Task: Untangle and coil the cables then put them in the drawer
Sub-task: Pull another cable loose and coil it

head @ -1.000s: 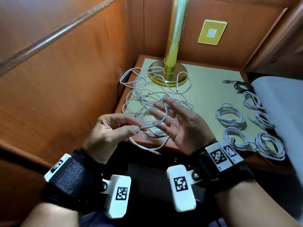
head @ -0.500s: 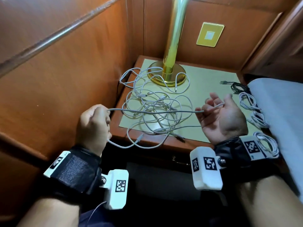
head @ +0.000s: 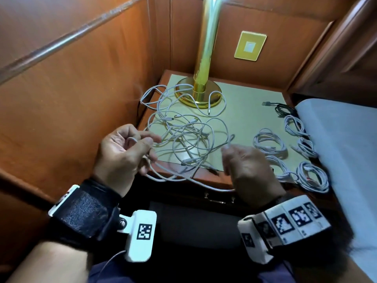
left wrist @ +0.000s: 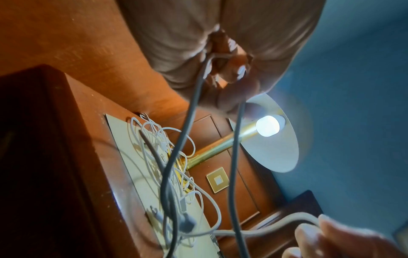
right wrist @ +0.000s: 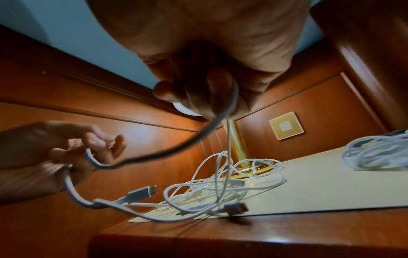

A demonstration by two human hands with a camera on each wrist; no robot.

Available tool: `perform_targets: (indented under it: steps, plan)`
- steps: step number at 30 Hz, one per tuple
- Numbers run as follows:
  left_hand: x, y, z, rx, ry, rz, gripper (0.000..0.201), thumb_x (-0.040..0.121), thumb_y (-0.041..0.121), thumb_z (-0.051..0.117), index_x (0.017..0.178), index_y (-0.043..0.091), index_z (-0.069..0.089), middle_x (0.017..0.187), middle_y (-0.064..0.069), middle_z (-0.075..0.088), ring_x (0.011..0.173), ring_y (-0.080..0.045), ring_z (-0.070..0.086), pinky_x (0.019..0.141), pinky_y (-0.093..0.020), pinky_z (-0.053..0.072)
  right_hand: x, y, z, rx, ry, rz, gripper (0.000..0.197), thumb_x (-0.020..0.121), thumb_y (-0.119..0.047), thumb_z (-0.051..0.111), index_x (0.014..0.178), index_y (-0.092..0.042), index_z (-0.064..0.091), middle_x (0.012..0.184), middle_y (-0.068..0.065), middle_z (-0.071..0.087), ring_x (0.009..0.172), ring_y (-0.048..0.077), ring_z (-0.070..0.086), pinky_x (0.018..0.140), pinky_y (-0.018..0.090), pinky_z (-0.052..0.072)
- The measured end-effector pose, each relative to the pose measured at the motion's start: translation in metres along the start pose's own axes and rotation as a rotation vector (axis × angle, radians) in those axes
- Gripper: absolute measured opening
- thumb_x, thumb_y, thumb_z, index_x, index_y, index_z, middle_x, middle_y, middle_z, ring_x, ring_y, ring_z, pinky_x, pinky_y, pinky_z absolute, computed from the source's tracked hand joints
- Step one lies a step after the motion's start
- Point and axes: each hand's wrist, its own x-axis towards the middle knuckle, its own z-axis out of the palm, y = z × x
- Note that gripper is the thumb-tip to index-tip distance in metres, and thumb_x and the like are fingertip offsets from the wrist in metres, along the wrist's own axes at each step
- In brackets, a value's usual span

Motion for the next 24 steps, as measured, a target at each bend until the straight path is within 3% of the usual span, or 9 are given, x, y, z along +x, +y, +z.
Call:
perform_targets:
  steps: [2,4,6,9,12,15,18,21,24]
  plan:
    - [-0.005,0.001,0.007,-0.011,-0.056,-0.090,0.026,0.092,-0.002,0.059,0.078,0.016,0.046,0.073,-0.015,0.062,0.039,-0.012,0.040,0.036,-0.011,0.025,-0.005,-0.012,0.008,-0.046,-0.087,-0.079,0.053,0.094,-0.054,0.031,0.054,-0.021,0.040,0.048,-0.003,0.040,0.047,0.011,0.039,0.050,0.038,0.032]
    - [-0.008,0.001,0.011,-0.001,-0.145,-0.204,0.014,0.088,0.010,0.062,0.099,0.014,0.054,0.065,-0.008,0.053,0.038,-0.008,0.036,0.034,-0.012,0.027,-0.010,-0.026,0.015,-0.098,-0.164,-0.167,0.050,0.095,-0.054,0.031,0.051,-0.031,0.036,0.046,-0.005,0.035,0.045,0.008,0.035,0.048,0.034,0.027]
    - [-0.010,-0.001,0.010,0.096,-0.280,-0.240,0.034,0.086,0.013,0.064,0.120,0.018,0.059,0.060,-0.003,0.047,0.040,-0.008,0.034,0.036,-0.015,0.029,-0.014,-0.035,0.021,-0.148,-0.227,-0.264,0.054,0.098,-0.053,0.030,0.050,-0.028,0.028,0.045,-0.002,0.029,0.043,0.010,0.031,0.047,0.034,0.026]
    - [-0.013,-0.003,0.009,0.262,-0.442,-0.210,0.059,0.084,0.018,0.076,0.136,0.039,0.057,0.065,-0.004,0.047,0.052,-0.020,0.033,0.048,-0.024,0.033,-0.014,-0.041,0.024,-0.166,-0.257,-0.366,0.055,0.101,-0.047,0.034,0.050,-0.030,0.020,0.045,-0.002,0.020,0.041,0.011,0.026,0.049,0.030,0.022]
    - [-0.019,-0.006,0.013,0.208,-0.515,-0.240,0.060,0.079,0.025,0.079,0.133,0.042,0.060,0.076,-0.013,0.051,0.072,-0.027,0.042,0.068,-0.040,0.037,-0.013,-0.044,0.025,-0.157,-0.318,-0.459,0.051,0.094,-0.035,0.051,0.050,-0.026,0.027,0.047,-0.002,0.021,0.046,0.018,0.024,0.049,0.028,0.023]
    - [-0.023,-0.005,0.018,0.174,-0.518,-0.238,0.040,0.081,0.012,0.078,0.120,0.019,0.073,0.088,-0.023,0.070,0.081,-0.022,0.063,0.076,-0.026,0.053,-0.015,-0.044,0.028,-0.067,-0.363,-0.515,0.046,0.085,-0.025,0.060,0.049,-0.026,0.032,0.049,-0.003,0.023,0.048,0.020,0.026,0.050,0.032,0.034]
    - [-0.024,-0.002,0.021,0.203,-0.517,-0.218,0.019,0.085,0.006,0.066,0.103,0.005,0.075,0.094,-0.013,0.077,0.083,-0.015,0.072,0.073,-0.021,0.056,-0.015,-0.044,0.027,0.017,-0.318,-0.471,0.049,0.083,-0.018,0.063,0.051,-0.029,0.027,0.050,-0.004,0.024,0.050,0.026,0.030,0.051,0.038,0.038]
    - [-0.018,-0.006,0.015,0.298,-0.391,-0.124,0.015,0.095,0.001,0.059,0.098,0.002,0.074,0.086,-0.002,0.076,0.073,-0.010,0.070,0.068,-0.017,0.052,-0.012,-0.036,0.022,0.129,-0.218,-0.447,0.038,0.090,-0.020,0.061,0.057,-0.020,0.041,0.056,-0.004,0.033,0.053,0.023,0.036,0.050,0.034,0.032]
    - [-0.007,-0.010,0.007,0.448,-0.191,0.051,0.018,0.098,0.006,0.057,0.099,0.009,0.075,0.093,0.001,0.073,0.072,0.003,0.065,0.070,-0.008,0.046,0.001,-0.015,0.017,0.162,-0.040,-0.341,0.039,0.097,-0.031,0.047,0.069,-0.006,0.059,0.067,0.000,0.050,0.066,0.020,0.053,0.060,0.035,0.041]
